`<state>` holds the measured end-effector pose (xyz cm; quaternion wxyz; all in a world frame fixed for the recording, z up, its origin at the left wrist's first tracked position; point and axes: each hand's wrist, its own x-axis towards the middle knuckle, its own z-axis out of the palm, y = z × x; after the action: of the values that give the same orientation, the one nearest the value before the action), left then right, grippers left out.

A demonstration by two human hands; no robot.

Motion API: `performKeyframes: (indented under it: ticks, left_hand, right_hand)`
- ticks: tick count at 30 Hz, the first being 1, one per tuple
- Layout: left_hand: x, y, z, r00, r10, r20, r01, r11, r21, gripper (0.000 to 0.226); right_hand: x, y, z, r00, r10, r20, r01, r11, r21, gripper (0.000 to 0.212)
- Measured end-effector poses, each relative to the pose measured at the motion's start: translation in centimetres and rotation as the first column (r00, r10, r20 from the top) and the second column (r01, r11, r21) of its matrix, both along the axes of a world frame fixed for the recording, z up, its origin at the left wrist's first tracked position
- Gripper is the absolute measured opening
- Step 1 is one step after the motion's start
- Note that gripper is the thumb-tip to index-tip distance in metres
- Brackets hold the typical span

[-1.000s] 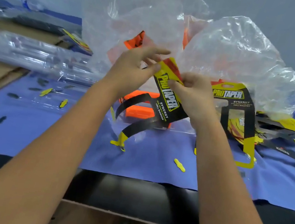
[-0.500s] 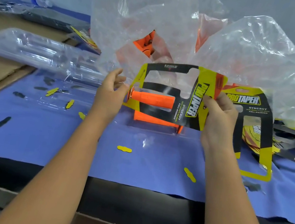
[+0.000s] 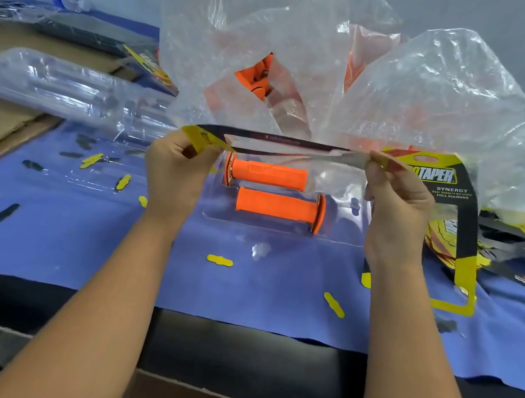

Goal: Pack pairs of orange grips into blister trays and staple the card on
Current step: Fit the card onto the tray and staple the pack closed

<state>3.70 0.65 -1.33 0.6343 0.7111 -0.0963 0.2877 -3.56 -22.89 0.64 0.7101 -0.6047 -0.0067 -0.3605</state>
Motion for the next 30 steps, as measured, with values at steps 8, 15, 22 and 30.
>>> performKeyframes:
  ticks: [8,15,22,30]
  left_hand:
    - [0.1,0.0,-0.8,0.996,-0.084,0.032,0.077,0.981,0.177,0.026]
    - [1.7,0.8,-2.0,0.986,-0.028,-0.165,0.067,0.970,0.234,0.054]
    - [1.6,0.5,-1.5,0.969,-0.050,-0.241,0.073,0.993,0.088,0.044]
    - [1.1,0.4,-1.1,0.952,-0.014,-0.307,0.024,0.999,0.028,0.018]
  right_hand:
    - [-0.5,-1.0,-0.8,0.981,0.173,-0.089,-0.153,0.968,0.197,0.052]
    - [0.3,-0.2,-1.5,0.953,-0.166,-0.252,0.129,0.979,-0.159,0.025]
    - [0.9,0.0,-2.3,0.901,-0.342,-0.267,0.250,0.913,-0.323,0.020]
    - [0.7,-0.5,-2.1,0.904,-0.339,-0.261,0.242,0.908,-0.341,0.014]
